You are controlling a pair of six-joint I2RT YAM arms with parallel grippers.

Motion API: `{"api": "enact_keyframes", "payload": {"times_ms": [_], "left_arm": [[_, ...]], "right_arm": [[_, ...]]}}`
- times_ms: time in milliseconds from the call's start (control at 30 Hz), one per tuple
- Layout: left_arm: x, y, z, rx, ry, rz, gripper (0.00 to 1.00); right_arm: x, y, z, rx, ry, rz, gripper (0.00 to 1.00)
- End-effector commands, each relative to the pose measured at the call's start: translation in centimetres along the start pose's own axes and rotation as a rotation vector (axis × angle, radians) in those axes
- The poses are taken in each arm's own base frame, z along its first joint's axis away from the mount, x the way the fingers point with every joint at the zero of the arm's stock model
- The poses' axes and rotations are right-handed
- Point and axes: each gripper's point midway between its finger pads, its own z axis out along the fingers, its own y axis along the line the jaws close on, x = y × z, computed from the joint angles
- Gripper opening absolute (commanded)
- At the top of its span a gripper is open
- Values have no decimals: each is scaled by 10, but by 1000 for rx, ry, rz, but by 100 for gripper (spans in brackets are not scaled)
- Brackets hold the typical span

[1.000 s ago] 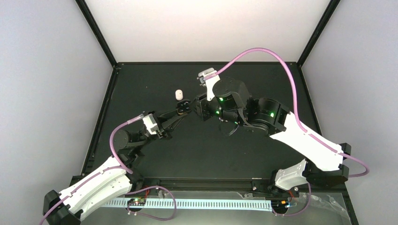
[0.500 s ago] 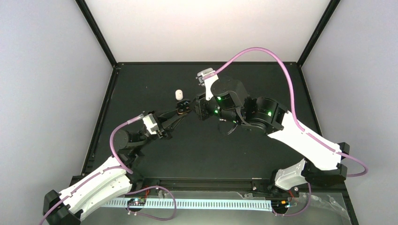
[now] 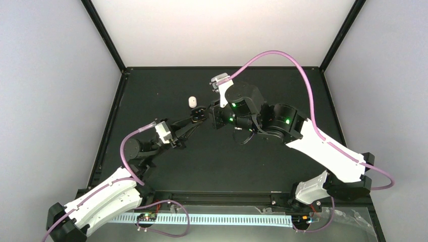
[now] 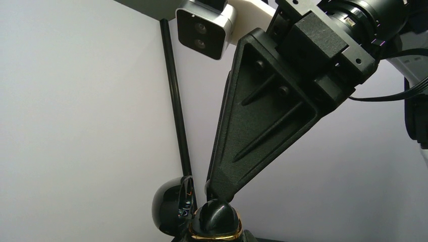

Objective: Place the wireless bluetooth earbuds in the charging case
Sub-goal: Adjust the earbud with the charging case.

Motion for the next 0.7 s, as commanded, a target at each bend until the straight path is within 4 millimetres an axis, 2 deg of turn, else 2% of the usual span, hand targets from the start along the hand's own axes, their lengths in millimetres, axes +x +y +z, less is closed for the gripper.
{"api": "enact_keyframes", "payload": {"times_ms": [0,333,667], "left_arm": [[-30,2,6,-8,-80,45,1],[-25,9,16,-26,-68,71,2],[-18,23,25,-90,-50,121,1]], "right_arm": [[-1,3,4,-17,3,10,15],[1,0,12,5,35,70,1],[1,-9,18,26,53,228,1]]}}
